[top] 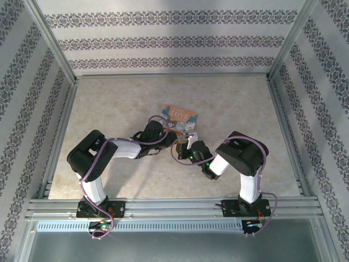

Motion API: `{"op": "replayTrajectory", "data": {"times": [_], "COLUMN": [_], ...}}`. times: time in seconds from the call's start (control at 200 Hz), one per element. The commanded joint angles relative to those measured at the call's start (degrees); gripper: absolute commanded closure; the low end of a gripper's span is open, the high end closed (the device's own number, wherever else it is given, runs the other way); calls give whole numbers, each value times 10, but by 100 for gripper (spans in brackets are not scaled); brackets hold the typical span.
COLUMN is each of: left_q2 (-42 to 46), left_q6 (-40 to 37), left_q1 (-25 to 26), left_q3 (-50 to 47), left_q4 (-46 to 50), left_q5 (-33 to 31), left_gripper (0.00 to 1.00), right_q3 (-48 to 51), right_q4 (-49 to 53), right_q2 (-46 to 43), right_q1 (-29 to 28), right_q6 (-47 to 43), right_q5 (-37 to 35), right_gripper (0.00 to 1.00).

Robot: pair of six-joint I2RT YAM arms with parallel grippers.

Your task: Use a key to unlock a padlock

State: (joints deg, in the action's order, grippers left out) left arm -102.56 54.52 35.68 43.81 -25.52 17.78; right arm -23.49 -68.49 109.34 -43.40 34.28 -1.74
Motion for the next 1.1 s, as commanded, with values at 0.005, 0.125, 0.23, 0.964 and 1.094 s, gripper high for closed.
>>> {"op": "replayTrajectory", "data": {"times": [0.005,0.125,0.23,0.964,1.094], "left_q2": [13,40,77,342,349], "left_q6": [5,-12,-32,-24,-10], "left_q1": [5,4,3,-170,-179], "left_q3": [-13,-24,-36,-188,-187], "left_q4": [-17,-7,8,59,61], "left_q5": [8,-12,-33,42,88], "left_gripper": [64,57,49,30,34], "right_q3": [-1,2,3,-13,-13], "right_q4": [-60,-62,-61,-18,-17], "right_q2": [9,10,8,-24,-29], "right_q1": [-4,-4,-4,-21,-25], "right_q6": [13,15,13,57,85], "right_q5": [-19,-21,-22,-12,-12], "right_gripper": [100,100,100,100,100]}}
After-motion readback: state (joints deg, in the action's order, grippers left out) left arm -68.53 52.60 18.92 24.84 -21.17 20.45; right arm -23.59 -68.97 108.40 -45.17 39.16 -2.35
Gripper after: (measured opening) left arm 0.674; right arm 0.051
